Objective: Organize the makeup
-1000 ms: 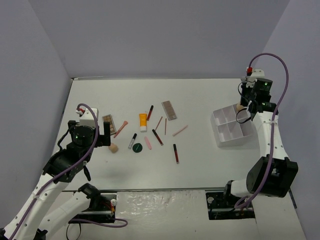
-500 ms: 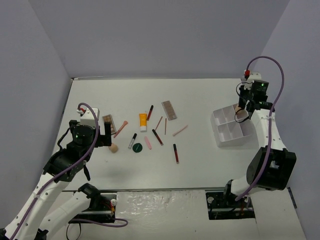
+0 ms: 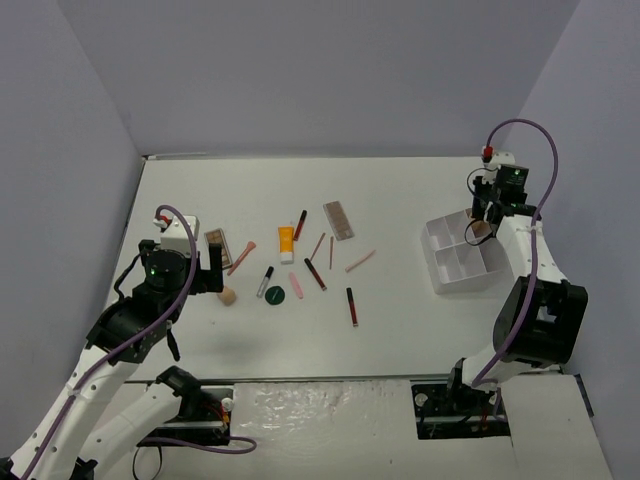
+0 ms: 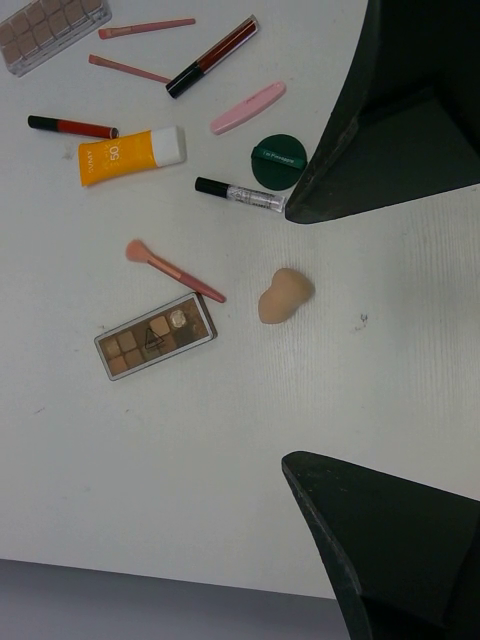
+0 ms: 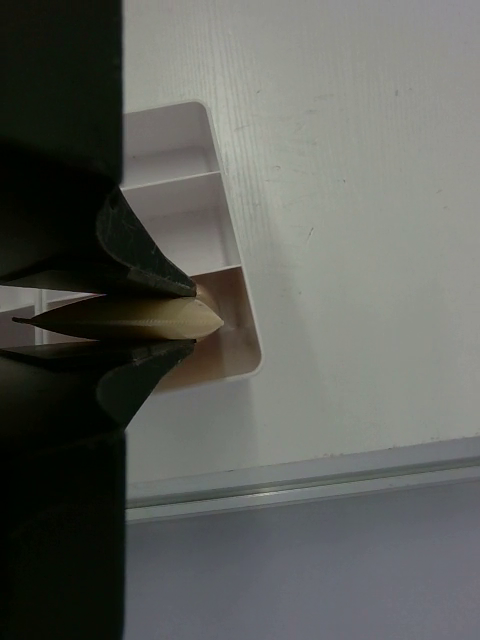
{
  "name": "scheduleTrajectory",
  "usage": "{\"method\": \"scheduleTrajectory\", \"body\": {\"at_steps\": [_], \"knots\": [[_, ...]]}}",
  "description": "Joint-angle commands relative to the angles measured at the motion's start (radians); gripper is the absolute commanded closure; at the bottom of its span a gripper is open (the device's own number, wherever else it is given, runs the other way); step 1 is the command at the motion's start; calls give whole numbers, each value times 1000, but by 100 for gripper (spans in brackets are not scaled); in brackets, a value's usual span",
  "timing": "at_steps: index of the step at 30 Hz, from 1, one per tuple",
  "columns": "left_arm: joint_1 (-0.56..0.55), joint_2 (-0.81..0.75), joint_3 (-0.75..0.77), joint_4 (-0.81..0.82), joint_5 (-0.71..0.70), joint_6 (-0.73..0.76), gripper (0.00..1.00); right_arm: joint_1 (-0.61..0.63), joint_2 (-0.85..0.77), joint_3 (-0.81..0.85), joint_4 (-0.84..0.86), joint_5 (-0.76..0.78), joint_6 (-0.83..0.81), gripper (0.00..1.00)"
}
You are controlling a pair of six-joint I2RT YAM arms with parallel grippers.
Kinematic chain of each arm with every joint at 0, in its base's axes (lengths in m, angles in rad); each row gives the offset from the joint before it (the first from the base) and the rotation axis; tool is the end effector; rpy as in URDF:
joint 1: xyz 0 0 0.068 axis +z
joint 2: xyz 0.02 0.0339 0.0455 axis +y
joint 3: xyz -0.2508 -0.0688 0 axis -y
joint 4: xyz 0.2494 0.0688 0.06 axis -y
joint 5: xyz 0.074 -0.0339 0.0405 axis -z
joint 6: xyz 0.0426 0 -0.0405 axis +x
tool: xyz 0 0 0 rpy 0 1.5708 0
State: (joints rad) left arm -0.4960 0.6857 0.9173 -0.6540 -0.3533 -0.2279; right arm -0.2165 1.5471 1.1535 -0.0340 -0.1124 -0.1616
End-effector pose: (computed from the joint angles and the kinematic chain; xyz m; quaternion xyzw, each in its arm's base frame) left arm 0.1467 -0.0626 0.3412 0.0159 0.8319 -0.0513 0.5523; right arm 0.3656 -0.0755 0.2758 -0.0073 0.8402 -0.0551 0.5394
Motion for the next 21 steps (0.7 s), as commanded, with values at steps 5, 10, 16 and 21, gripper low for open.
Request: {"method": "scheduleTrajectory", "body": {"at_steps": [5,10,16,21], "knots": [[7,14,29,50,12,4,3,-4,-1,-4,95,-5,-1,83],[10,14,29,50,22,3,3,-6,-18,-29,114,-3,-1,68],[14,14,28,51,30,4,3,-6,-21,-44,123,-1,-1,64],[17,12,26,53,31,4,3,-4,-76,-29,119,-10,3,59]]}}
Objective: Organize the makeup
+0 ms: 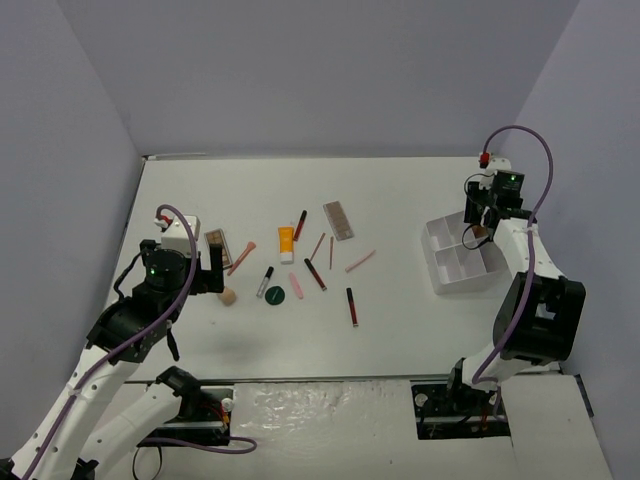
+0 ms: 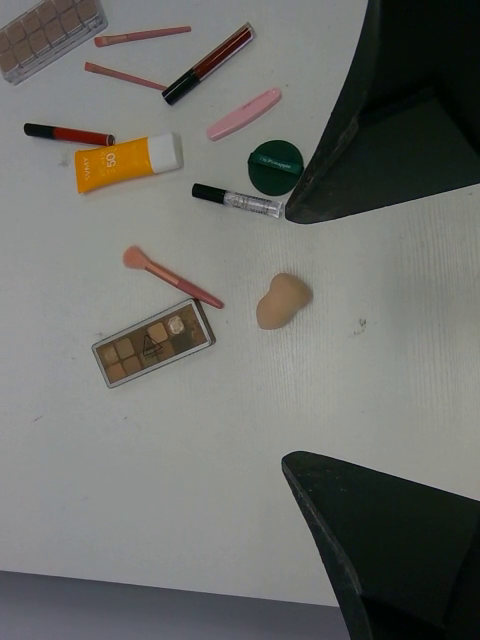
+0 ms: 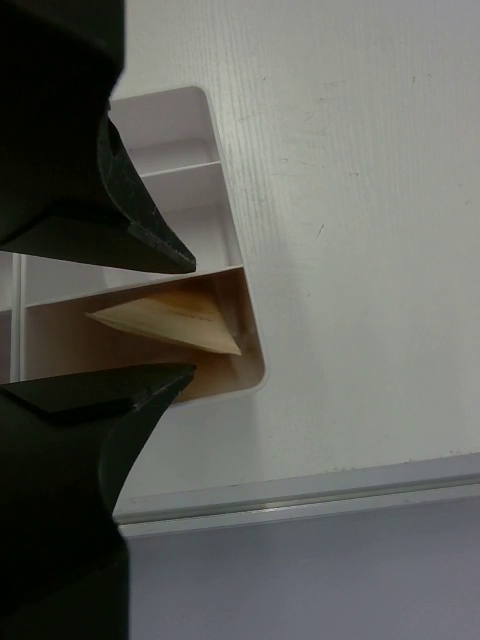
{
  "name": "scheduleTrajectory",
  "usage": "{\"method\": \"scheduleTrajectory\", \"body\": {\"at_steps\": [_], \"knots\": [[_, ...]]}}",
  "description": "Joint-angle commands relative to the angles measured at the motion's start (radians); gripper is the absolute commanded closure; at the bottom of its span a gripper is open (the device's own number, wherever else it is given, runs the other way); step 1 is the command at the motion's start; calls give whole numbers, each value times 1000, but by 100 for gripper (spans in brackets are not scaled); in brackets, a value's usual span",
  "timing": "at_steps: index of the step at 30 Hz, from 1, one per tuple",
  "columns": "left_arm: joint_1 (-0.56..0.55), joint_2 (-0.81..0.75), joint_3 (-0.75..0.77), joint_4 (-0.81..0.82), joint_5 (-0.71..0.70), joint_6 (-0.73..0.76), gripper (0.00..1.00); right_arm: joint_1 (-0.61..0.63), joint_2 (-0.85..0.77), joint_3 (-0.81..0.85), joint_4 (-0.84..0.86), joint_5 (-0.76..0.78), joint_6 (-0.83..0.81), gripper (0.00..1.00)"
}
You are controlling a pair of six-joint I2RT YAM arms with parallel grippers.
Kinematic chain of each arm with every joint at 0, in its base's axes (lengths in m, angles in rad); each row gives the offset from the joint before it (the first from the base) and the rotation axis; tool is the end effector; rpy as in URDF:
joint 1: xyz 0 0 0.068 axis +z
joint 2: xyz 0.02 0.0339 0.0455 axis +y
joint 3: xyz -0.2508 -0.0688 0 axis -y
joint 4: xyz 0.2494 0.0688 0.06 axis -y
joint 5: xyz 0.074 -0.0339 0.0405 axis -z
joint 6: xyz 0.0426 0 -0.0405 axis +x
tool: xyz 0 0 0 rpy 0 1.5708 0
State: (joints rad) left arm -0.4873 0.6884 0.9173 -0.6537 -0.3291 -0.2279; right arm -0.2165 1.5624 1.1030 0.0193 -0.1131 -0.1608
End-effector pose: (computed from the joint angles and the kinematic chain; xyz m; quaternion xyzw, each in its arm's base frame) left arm 0.1476 -0.0626 0.3407 0.0191 0.8335 -0.0583 0.5492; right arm 0.3656 -0.0755 0.2579 -0.0068 0.8436 -0.0534 0.5343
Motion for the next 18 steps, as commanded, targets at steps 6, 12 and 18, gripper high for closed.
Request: {"method": "scheduleTrajectory", "body": {"at_steps": [6,12,18], "knots": [[7,18,23,55,16,4,3,-2,-224,63,36,-36,53,35],[9,40,22,54,15,0,3,37,-383,65,-5,-51,146,8],[9,76,18,60,37,-8,3,129,-517,4,-65,-20,240,3]]}}
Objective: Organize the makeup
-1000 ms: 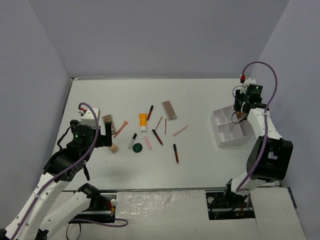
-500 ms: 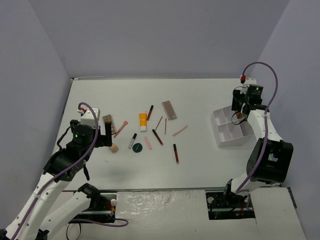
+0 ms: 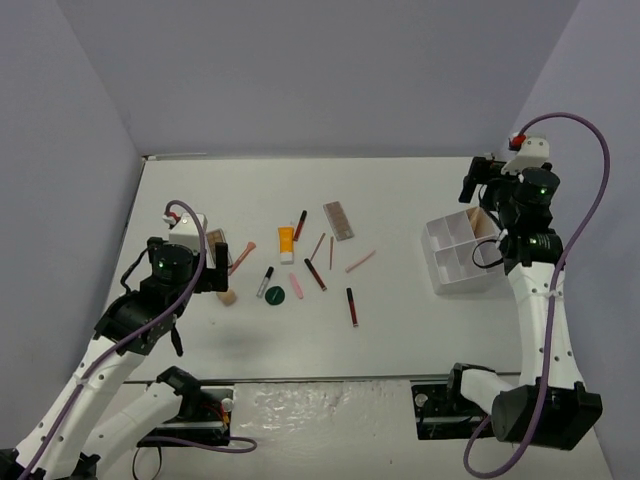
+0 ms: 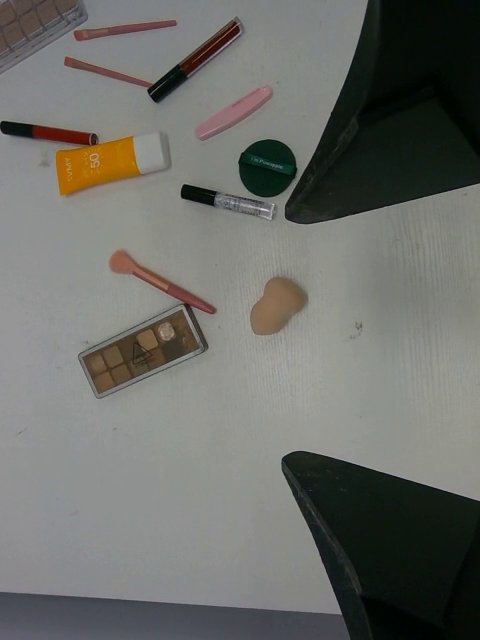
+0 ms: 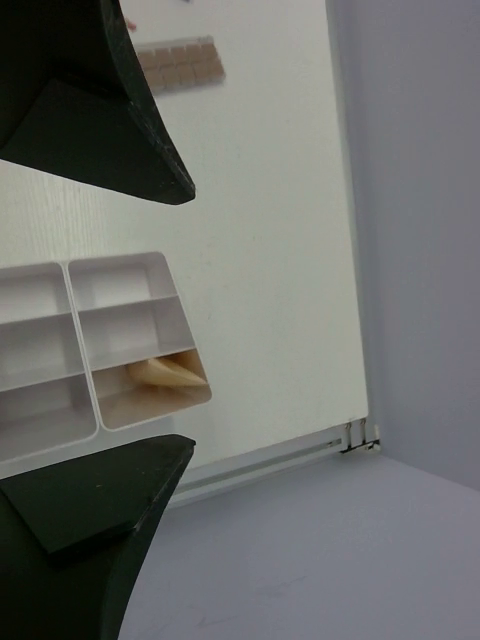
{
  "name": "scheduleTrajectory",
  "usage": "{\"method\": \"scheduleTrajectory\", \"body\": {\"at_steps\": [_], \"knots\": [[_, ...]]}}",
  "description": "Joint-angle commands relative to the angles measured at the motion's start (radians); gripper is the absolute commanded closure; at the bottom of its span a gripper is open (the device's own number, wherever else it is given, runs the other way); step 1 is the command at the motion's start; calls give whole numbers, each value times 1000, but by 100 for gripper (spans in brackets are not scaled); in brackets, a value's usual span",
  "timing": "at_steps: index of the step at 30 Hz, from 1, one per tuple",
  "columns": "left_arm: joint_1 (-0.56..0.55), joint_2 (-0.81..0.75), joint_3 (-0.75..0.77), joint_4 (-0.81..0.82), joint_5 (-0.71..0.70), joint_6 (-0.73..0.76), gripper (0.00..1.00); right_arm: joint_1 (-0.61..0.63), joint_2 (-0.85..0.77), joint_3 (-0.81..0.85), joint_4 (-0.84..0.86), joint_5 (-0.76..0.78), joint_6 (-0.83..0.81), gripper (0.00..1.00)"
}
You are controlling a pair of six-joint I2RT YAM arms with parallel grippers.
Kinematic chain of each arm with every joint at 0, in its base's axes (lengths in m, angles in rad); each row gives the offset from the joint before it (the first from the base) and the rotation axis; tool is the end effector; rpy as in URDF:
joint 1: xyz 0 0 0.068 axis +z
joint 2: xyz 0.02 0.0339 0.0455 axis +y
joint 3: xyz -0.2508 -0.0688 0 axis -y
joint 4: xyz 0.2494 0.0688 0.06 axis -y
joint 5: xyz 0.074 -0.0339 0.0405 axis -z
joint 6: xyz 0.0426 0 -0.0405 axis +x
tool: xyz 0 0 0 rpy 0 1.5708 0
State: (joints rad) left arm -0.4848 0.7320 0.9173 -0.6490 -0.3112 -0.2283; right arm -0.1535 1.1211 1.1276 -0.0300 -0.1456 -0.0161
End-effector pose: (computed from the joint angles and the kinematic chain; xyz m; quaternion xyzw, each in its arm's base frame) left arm 0.1565 -0.0677 0.3348 0.0267 0.8439 -0.0577 0.5327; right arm 0.2738 -0.0361 0.3983 -0.0017 0.7153 -0.0072 0.6988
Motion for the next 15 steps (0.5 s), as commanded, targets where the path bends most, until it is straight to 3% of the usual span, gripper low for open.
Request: {"method": "scheduleTrajectory", "body": {"at_steps": [1,10,15], "knots": [[6,43,19,55,27,-14,3,90,-94,-33,-25,22,112,2],[6,182,90,55,98,-109,3,144,-255,-209,-63,5,242,0],[4,336,168,99,138,-209,3,144,-362,-264,-71,-30,280,0]]}}
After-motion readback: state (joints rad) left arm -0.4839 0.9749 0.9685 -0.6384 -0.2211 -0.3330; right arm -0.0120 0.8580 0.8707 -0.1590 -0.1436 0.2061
